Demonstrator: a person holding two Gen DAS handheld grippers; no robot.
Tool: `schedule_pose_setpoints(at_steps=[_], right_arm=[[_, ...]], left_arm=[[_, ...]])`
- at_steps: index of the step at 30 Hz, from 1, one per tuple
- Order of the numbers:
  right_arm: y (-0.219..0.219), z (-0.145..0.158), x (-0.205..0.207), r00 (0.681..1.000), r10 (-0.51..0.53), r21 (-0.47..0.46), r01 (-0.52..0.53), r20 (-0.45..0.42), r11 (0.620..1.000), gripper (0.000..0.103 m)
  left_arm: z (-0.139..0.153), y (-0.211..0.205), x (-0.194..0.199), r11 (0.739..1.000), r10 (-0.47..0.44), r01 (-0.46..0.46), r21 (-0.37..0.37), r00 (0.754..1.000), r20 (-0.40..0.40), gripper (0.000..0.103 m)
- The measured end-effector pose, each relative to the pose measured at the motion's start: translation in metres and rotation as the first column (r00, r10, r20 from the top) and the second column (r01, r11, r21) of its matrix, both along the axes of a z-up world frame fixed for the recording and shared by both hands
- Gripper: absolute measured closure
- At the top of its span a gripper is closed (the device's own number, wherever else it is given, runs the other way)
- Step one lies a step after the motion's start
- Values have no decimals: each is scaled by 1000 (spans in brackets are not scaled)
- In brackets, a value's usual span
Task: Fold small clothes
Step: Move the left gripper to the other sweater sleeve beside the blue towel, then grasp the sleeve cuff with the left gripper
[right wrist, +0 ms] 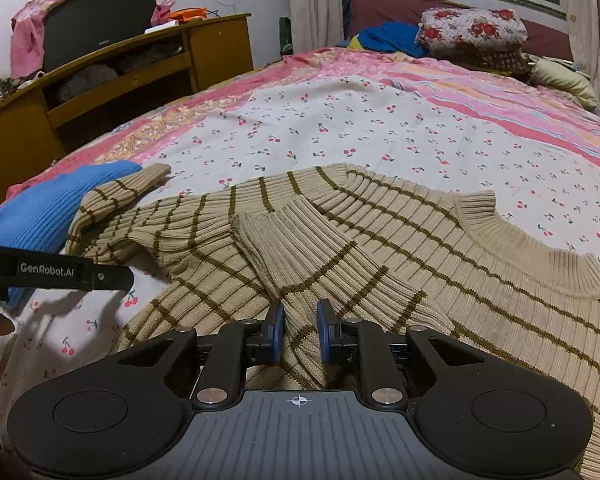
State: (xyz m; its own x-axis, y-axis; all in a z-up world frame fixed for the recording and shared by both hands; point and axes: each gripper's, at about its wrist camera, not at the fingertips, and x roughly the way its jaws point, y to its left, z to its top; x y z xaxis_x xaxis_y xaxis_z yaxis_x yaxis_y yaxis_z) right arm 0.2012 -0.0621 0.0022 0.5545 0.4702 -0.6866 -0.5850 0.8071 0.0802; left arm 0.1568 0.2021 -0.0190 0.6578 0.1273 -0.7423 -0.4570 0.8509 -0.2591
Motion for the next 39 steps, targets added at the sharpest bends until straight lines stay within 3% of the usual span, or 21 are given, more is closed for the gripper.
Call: schedule_pose_setpoints(at_steps=[8, 13, 16, 20, 24, 26, 30, 34, 35, 37, 39], right_arm=[[-3, 0, 0, 1000, -8, 22, 9, -9, 1000, 85], [-6, 0, 2, 999, -25, 52, 26, -26, 998, 84], [-9, 1, 2, 999, -32, 67, 34, -37, 997, 84], [-11, 2, 0, 999, -24, 73, 26, -36, 997, 84], [-15, 4, -3, 998, -35, 99, 40, -48, 994, 83], [-15, 5, -4, 998, -37, 103, 42, -49, 994, 82], [-16, 7, -6, 998, -36, 111, 42, -55, 993, 82], [-22, 10, -8, 998, -31, 124, 38, -58, 992, 82], [-23, 10, -9, 998, -31, 127, 38, -60, 991, 82], [-25, 10, -9, 997, -30, 133, 39, -64, 990, 82], [-26, 11, -11, 997, -30, 139, 38, -66, 990, 82]], left_arm=[[-5, 12, -14, 988, 95, -85, -128, 993, 73, 46], [-6, 15, -5, 981, 133, -119, -155, 988, 82, 42], [-7, 13, -20, 978, 155, -138, -157, 983, 101, 42], [12, 20, -33, 983, 174, -165, -86, 977, 120, 42], [45, 23, -19, 985, 136, -150, 84, 978, 157, 42], [48, 26, -1, 980, 113, -130, 148, 986, 120, 42], [28, 27, 21, 976, 84, -89, 199, 996, 34, 43], [12, 15, 33, 946, 50, -33, 322, 998, -47, 53], [11, 14, 31, 940, 51, -30, 339, 997, -56, 55], [8, 17, 32, 932, 68, -36, 361, 995, -77, 72], [7, 25, 31, 932, 91, -54, 359, 992, -87, 77]])
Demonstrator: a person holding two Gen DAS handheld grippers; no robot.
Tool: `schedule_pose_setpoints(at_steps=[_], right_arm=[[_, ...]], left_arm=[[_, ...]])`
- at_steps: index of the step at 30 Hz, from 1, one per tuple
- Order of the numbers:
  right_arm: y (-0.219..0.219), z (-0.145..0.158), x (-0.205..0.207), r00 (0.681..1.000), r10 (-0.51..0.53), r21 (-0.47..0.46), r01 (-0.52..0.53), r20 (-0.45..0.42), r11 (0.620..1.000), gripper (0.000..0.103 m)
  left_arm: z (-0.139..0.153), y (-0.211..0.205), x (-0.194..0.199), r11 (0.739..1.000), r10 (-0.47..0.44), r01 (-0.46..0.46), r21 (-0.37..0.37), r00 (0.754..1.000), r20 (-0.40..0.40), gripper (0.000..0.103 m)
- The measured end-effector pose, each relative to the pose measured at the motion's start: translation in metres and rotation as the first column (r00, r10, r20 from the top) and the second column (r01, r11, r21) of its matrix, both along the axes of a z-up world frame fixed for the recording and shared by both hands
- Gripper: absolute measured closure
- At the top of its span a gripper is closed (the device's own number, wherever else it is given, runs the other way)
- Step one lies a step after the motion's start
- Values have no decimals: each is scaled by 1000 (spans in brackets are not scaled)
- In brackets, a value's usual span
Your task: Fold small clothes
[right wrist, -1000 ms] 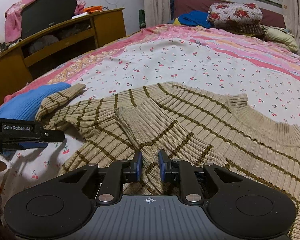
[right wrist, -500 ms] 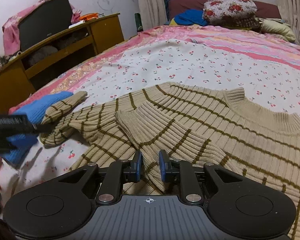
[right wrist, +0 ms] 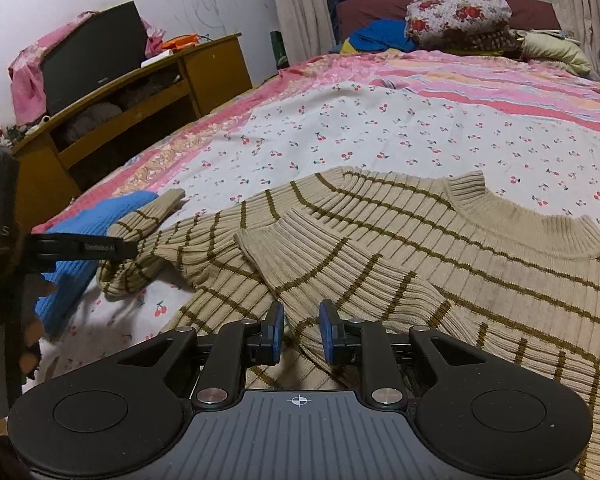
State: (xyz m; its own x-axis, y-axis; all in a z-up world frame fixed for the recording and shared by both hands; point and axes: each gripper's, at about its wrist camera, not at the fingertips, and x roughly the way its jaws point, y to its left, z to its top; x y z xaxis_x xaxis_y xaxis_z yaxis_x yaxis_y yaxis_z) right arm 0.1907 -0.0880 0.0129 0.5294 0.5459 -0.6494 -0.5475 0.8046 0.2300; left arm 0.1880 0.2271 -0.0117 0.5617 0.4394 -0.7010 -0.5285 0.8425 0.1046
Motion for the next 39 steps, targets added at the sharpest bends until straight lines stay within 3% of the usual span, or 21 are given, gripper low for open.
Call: schedule_pose_setpoints(at_steps=[6, 14, 21, 26, 34, 39], right_arm=[[-3, 6, -5, 1000, 5, 33, -5, -2, 999, 82], [15, 20, -1, 998, 45, 110, -40, -42, 993, 82], [48, 25, 19, 982, 112, 217, -77, -153, 973, 82], [80, 18, 35, 942, 186, 295, -100, -278, 950, 82], [124, -1, 50, 890, 242, 320, -117, -387, 940, 82], [143, -14, 57, 867, 220, 282, -96, -447, 955, 82]], left_arm=[[11, 20, -20, 990, 41, -28, -136, 995, 94, 85], [31, -4, -48, 955, -105, 160, -250, 970, 221, 86], [23, -23, -60, 921, -174, 242, -306, 957, 234, 86], [18, -20, -64, 911, -167, 246, -331, 953, 252, 86], [14, -14, -69, 912, -181, 255, -321, 953, 244, 86], [12, -11, -73, 911, -181, 255, -325, 953, 242, 86]])
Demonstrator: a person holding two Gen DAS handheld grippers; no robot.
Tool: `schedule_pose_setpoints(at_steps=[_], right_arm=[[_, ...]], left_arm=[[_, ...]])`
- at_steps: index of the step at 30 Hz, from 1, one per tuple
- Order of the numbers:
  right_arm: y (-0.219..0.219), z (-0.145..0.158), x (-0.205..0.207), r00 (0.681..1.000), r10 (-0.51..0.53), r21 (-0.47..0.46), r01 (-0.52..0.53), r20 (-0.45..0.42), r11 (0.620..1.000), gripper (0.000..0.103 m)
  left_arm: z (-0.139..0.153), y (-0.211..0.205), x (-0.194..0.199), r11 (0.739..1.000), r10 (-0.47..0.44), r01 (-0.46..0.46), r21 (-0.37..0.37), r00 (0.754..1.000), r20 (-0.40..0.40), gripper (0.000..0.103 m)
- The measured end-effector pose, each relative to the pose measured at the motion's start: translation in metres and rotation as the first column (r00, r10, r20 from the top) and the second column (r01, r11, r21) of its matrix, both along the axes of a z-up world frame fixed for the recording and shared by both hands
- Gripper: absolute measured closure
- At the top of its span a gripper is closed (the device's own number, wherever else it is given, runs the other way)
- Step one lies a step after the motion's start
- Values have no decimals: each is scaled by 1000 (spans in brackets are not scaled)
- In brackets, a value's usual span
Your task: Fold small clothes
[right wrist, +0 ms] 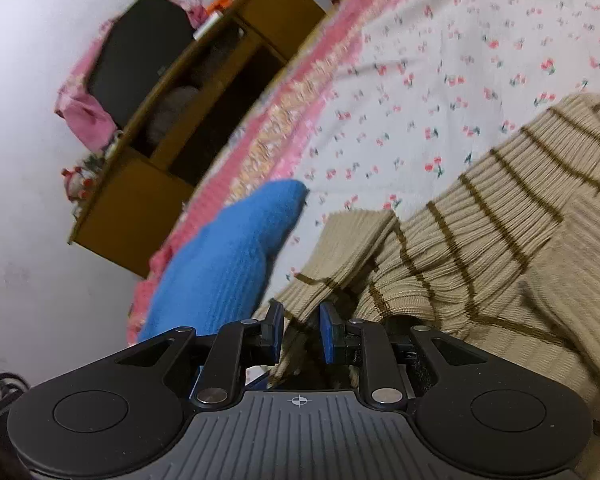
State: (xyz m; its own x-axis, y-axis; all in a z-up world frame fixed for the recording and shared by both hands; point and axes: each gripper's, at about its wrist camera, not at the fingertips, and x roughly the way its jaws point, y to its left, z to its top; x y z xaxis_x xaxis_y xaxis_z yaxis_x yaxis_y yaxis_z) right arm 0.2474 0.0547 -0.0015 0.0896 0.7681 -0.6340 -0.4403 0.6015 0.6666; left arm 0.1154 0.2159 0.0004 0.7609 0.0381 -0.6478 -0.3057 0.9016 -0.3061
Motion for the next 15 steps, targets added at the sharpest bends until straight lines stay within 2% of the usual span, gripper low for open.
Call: schedule_pose_setpoints(at_steps=[2, 11, 13, 15], right_arm=[[1, -5, 1, 999, -15, 1, 15, -31, 1000, 82], [6, -5, 3, 998, -61, 11, 61, -27, 998, 82], [6, -3, 3, 998, -68, 5, 68, -9, 998, 89], [-1, 4, 3, 996, -88, 15, 88, 14, 996, 92]], left_arm=[[1, -1, -2, 1000, -4, 4, 6, 1000, 0, 86], [5, -5, -4, 1000, -23, 23, 19, 1000, -1, 86], [6, -5, -3, 999, -33, 33, 22, 999, -5, 86], [9, -4, -3, 999, -30, 30, 14, 1000, 3, 85]])
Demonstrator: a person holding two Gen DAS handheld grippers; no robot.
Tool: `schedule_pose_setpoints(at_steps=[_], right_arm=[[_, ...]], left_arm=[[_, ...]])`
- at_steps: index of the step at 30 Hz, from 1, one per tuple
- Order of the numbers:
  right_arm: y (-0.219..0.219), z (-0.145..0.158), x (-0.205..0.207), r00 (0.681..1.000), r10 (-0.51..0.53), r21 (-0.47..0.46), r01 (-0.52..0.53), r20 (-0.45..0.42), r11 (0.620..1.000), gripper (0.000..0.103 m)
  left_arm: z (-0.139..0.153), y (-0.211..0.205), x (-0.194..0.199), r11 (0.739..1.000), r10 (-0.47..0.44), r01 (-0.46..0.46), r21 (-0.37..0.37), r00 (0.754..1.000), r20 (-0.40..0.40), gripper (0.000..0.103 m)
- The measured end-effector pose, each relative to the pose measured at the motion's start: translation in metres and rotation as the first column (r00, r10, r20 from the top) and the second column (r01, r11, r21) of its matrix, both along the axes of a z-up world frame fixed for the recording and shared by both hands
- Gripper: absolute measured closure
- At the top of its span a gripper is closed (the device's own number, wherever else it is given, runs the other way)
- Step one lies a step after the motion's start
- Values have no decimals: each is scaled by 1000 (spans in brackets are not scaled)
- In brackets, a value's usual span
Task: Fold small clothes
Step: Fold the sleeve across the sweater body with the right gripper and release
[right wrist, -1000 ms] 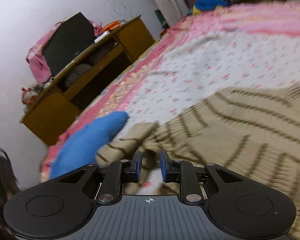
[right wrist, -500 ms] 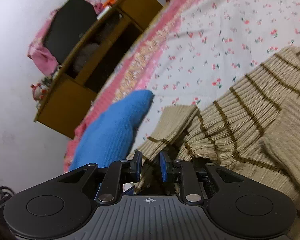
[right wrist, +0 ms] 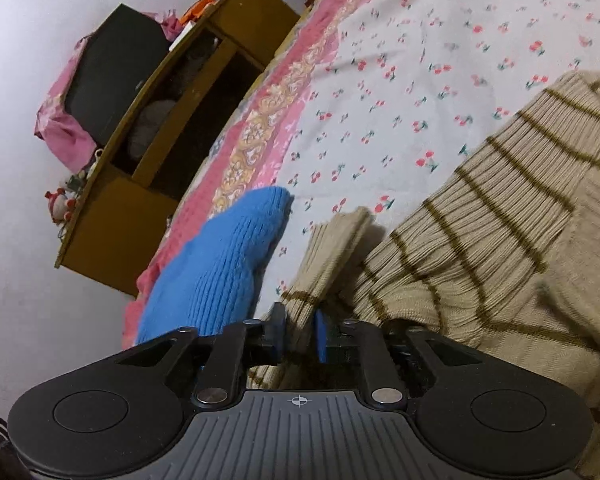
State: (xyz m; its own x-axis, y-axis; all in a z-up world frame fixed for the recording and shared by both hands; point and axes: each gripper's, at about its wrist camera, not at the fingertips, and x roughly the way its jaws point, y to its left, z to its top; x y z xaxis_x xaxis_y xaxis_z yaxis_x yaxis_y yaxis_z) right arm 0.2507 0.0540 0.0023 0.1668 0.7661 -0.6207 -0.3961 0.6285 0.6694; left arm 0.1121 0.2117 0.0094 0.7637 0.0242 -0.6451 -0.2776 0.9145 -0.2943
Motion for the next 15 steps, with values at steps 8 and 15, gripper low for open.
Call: schedule_pose_setpoints(at_steps=[8, 15], right_arm=[[-94, 66, 20, 967, -224, 177, 201, 122, 963, 94], [-199, 109, 5, 891, -411, 313, 342, 193, 886, 94]], left_arm=[[25, -12, 6, 1000, -22, 23, -13, 996, 82, 63], [33, -44, 34, 995, -95, 95, 9, 992, 87, 62]])
